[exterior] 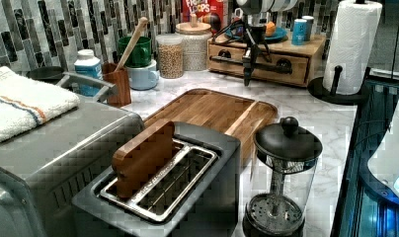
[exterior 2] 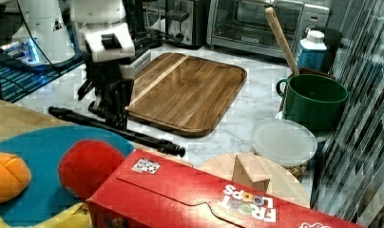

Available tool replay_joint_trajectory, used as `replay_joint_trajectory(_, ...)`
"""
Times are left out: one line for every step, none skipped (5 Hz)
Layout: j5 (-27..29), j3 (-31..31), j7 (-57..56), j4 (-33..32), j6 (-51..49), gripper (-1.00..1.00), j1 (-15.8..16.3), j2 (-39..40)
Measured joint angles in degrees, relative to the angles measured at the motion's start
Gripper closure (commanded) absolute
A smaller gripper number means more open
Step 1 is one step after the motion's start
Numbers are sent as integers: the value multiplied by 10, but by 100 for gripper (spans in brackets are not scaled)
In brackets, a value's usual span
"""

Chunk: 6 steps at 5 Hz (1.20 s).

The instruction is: Close the drawer.

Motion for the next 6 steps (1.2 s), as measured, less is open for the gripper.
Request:
replay_joint_trajectory(3,21,-26,46,-8,100,-21,28)
replay_joint_trajectory(-3,24,-26,67,-10,100,-15,40)
replay_joint_trajectory(-4,9,-6,68,-18,100,0,32)
replay_joint_trajectory(-67,-24,84,69,-77,100,27,10)
replay_joint_trajectory(-95,-57,172,56,-93,100,57,-23)
replay_joint_trajectory(-121,-63,184,50,-90,100,64,-46)
